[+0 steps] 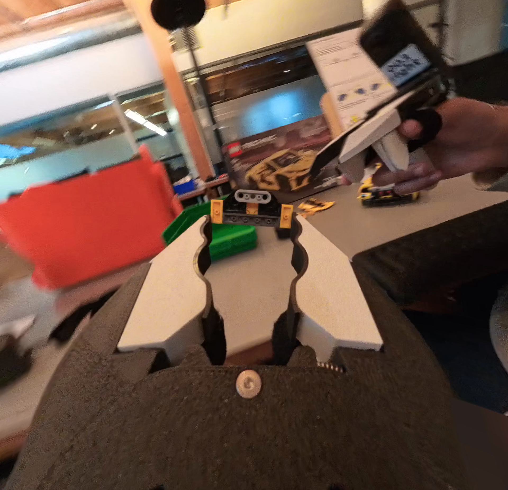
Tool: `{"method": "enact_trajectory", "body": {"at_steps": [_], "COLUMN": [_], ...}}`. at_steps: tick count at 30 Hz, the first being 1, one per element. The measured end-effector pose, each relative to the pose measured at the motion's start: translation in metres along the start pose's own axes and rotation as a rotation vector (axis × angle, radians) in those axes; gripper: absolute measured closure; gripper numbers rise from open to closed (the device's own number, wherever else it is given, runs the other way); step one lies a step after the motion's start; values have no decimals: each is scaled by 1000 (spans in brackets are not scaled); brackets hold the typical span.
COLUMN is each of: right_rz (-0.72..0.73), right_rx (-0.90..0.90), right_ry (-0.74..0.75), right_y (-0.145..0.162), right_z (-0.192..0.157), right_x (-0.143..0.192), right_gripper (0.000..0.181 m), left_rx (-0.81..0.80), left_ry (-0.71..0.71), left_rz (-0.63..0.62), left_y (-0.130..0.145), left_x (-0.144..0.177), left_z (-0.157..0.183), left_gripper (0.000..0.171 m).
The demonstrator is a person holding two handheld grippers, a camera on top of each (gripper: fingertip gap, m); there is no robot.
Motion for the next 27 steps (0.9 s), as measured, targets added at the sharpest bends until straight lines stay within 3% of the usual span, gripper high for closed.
{"method": "enact_trajectory", "body": {"at_steps": [3,7,9,11,16,19,24,25,27], "right_rz": [6,49,69,81,120,245,551,562,537], "right_rx": [-9,-27,-24,-43,-75,-153,-267,-285,-280], "right_ry": [0,88,193,273,405,393,144,119,97], "right_y": [-14,-14,-6,7,45,65,80,82,88], "right_z": [-10,7,23,39,69,83,74,75,75], "right_x": [39,121,166,212,305,355,407,407,400], "right_gripper": [137,150,154,174,176,178,179,179,179], "left_rx": [-196,-362,-420,-482,-492,-198,707,829,875], "left_ry": [130,245,290,343,458,592,1014,1096,1155], "left_rz": [-24,-75,-91,-92,-120,-127,-165,-170,-185], "left_y": [-33,-51,-55,-55,-45,-40,-51,-52,-48], "left_x": [-71,-157,-196,-231,-309,-341,-367,-368,-367], "left_z": [52,123,158,191,270,304,320,323,329], "left_gripper": [115,115,115,114,114,114,115,116,125]}}
Point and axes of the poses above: each gripper's, where its closed fingertips meet, x back along the fingers, y out of its underside, z = x × y across the jaws, the point moved 5 cm from there along x, back along the fingers, and after that the axes turned 3 degrees about -y, right-handed, at the moved point
